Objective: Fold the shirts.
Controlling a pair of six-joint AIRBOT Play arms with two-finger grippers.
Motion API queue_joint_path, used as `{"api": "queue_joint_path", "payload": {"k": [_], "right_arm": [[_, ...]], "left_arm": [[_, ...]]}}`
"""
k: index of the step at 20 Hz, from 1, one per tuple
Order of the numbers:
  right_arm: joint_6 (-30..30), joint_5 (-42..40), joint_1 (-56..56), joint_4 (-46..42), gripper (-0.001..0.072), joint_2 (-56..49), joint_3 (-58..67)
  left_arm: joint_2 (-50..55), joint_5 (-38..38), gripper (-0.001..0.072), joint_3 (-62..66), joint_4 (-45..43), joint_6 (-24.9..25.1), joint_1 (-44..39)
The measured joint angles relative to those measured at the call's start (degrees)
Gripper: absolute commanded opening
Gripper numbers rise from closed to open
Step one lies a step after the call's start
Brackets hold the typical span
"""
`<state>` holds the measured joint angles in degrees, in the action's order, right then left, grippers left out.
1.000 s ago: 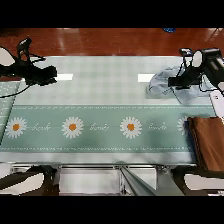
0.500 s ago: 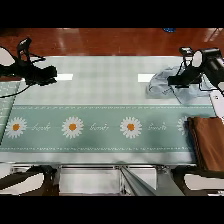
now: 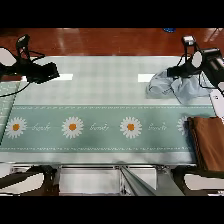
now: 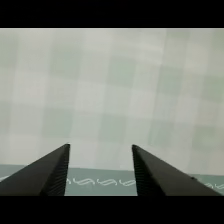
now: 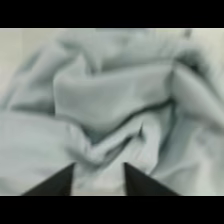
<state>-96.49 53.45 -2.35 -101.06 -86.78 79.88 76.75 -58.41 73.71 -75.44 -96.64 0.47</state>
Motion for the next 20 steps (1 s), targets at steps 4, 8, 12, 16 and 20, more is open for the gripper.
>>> {"api": "queue_joint_path", "payload": {"k": [4,8,12,16,20], "right_arm": [[-4.6,-11.9,0.7,-6.6,0.0413,-1.4,0.0],[-11.7,-13.9,3.8,-9.3,0.0412,-5.1,0.0],[-13.2,-10.9,6.5,-3.5,0.0406,-9.8,0.0],[-9.2,-8.1,7.2,5.8,0.0020,-12.9,0.0],[-2.0,-3.2,7.4,13.5,0.0019,-12.0,0.9]], "left_arm": [[2.5,1.8,0.0510,0.0,0.9,-0.4,-0.7],[4.1,2.4,0.0509,0.0,1.1,-0.4,-1.4],[4.7,2.5,0.0510,0.0,2.6,-0.2,-2.2],[4.0,0.9,0.0509,0.0,4.7,0.6,-2.5],[-0.9,-4.3,0.0509,-0.7,5.5,4.3,-1.9]]}}
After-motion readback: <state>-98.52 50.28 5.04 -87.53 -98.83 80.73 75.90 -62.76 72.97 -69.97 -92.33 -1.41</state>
